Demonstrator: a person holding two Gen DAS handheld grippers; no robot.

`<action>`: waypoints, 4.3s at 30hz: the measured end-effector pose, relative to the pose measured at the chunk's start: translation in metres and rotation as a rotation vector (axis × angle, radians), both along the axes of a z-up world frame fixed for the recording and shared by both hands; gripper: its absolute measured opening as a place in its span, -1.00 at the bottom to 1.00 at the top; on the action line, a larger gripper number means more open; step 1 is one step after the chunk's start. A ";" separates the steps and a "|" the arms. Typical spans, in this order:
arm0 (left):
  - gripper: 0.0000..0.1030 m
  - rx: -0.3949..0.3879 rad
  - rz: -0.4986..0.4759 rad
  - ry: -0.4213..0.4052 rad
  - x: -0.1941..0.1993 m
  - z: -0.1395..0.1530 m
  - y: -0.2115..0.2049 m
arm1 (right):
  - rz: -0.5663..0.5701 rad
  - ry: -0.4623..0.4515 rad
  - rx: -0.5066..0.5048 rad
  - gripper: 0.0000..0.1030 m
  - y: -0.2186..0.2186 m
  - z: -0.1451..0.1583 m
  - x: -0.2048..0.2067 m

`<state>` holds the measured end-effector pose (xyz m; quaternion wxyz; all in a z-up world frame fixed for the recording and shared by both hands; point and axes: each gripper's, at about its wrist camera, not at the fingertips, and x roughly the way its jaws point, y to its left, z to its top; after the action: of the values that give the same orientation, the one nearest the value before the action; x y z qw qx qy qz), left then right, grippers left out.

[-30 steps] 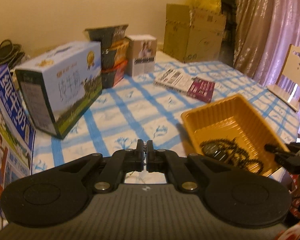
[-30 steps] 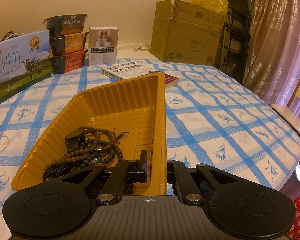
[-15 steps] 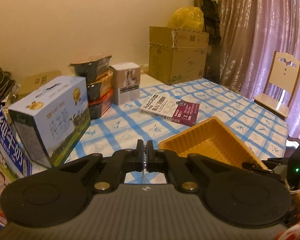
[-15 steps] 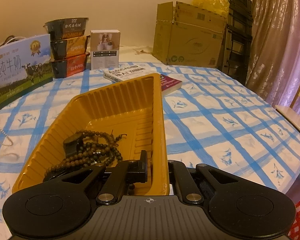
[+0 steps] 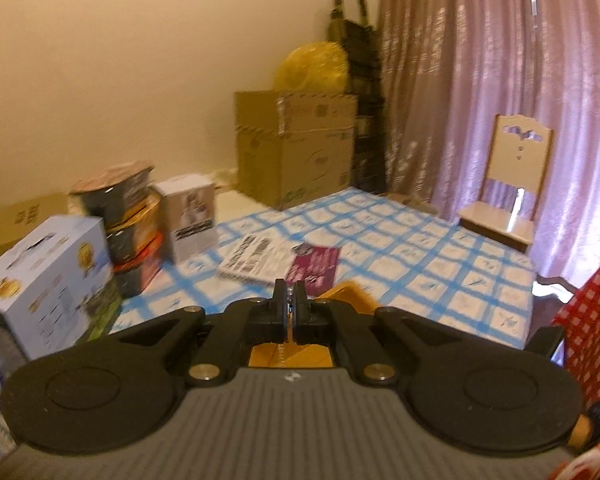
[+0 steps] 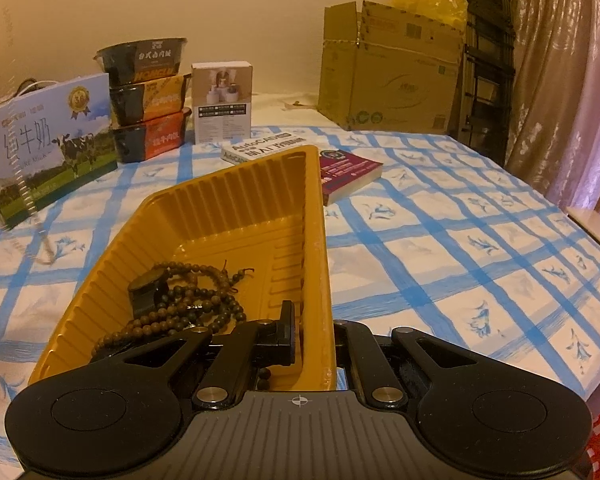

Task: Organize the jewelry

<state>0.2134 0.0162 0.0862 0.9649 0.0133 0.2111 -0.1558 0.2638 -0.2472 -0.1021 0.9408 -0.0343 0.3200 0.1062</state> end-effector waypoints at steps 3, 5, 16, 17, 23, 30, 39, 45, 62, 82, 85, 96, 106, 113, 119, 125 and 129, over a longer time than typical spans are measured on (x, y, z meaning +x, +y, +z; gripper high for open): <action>-0.98 -0.009 -0.038 -0.015 0.006 0.004 -0.016 | -0.007 0.011 0.023 -0.89 -0.003 -0.001 0.001; -0.98 -0.024 -0.066 -0.012 0.013 0.004 -0.026 | -0.010 0.016 0.034 -0.89 -0.005 -0.001 0.001; -0.86 -0.067 -0.113 0.062 0.048 -0.023 -0.068 | -0.018 0.032 0.066 -0.89 -0.009 -0.003 0.001; -0.85 -0.066 -0.113 0.070 0.049 -0.026 -0.069 | -0.018 0.032 0.066 -0.89 -0.009 -0.003 0.001; -0.77 -0.063 -0.102 0.090 0.052 -0.034 -0.065 | -0.024 0.039 0.068 -0.89 -0.009 -0.005 0.002; -0.77 -0.058 -0.085 0.105 0.050 -0.037 -0.057 | -0.029 0.043 0.069 -0.89 -0.009 -0.007 0.001; -0.76 -0.048 -0.020 0.150 0.046 -0.049 -0.033 | -0.054 0.075 0.112 -0.89 -0.015 -0.010 0.007; -0.76 -0.038 0.041 0.179 0.041 -0.061 -0.010 | -0.068 0.084 0.119 -0.89 -0.013 -0.011 0.013; -0.65 -0.033 0.233 0.281 0.018 -0.093 0.052 | -0.104 0.136 0.247 -0.89 0.000 -0.017 0.056; 0.15 -0.019 0.290 0.355 -0.002 -0.120 0.053 | -0.033 0.090 0.329 0.65 -0.032 -0.020 0.056; 0.20 -0.013 0.278 0.354 -0.006 -0.120 0.046 | -0.043 0.079 0.322 0.65 -0.039 -0.009 0.053; 0.59 0.032 0.277 0.306 -0.038 -0.104 0.030 | -0.075 0.049 0.251 0.65 -0.036 0.043 0.002; 0.79 0.053 0.339 0.251 -0.094 -0.085 0.028 | -0.003 0.066 0.159 0.65 0.007 0.076 -0.079; 0.79 0.019 0.335 0.237 -0.138 -0.074 0.029 | 0.068 0.072 0.182 0.65 0.025 0.094 -0.131; 0.79 0.002 0.344 0.245 -0.174 -0.070 0.028 | 0.130 0.054 0.146 0.65 0.041 0.098 -0.173; 0.79 -0.005 0.355 0.243 -0.204 -0.072 0.021 | 0.159 0.074 0.167 0.65 0.042 0.095 -0.199; 0.78 -0.003 0.349 0.257 -0.216 -0.075 0.015 | 0.163 0.087 0.182 0.65 0.040 0.095 -0.210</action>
<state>-0.0028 0.0312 0.0108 0.9424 -0.0451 0.3312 0.0129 0.0541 -0.2068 -0.0071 0.9136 0.0300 0.3456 0.2122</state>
